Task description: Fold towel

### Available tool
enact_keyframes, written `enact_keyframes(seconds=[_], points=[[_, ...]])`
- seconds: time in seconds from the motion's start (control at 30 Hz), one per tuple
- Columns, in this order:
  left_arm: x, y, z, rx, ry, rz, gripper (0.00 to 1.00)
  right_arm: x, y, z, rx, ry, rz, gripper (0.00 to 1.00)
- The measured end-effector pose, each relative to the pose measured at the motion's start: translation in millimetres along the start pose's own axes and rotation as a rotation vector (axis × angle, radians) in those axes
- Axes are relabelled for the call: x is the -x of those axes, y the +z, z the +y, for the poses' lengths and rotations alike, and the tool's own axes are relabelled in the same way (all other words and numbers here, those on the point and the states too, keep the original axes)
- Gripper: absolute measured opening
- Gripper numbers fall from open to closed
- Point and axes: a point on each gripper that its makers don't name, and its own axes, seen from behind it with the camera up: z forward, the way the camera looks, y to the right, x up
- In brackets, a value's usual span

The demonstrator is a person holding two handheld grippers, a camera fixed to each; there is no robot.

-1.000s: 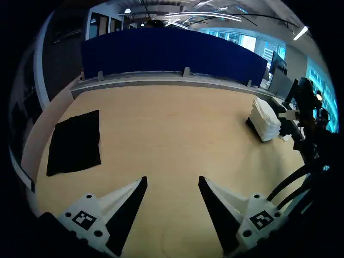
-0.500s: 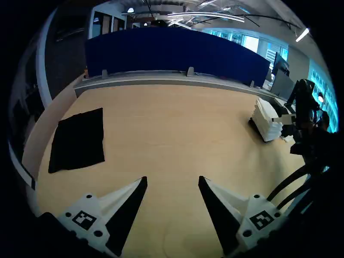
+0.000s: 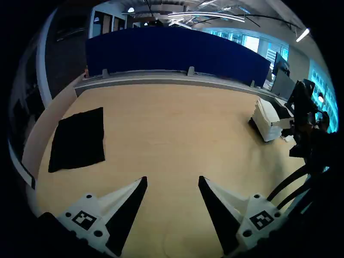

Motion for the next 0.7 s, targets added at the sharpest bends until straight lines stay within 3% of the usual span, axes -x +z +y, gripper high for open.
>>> enact_keyframes(seconds=[0.3,0.47,0.7], points=[[-1.8,1.3,-0.3,0.0,-0.008,0.003,0.88,-59.5,-17.0,1.9,-0.002,-0.008,0.099,1.0],[-1.6,0.6,1.0,-0.002,-0.006,0.002,0.88,-96.3,-8.9,8.6,-0.003,-0.004,0.131,1.0],[0.0,-1.3,0.1,-0.008,-0.017,0.003,0.88,-114.8,11.4,12.4,-0.007,0.012,0.119,1.0]])
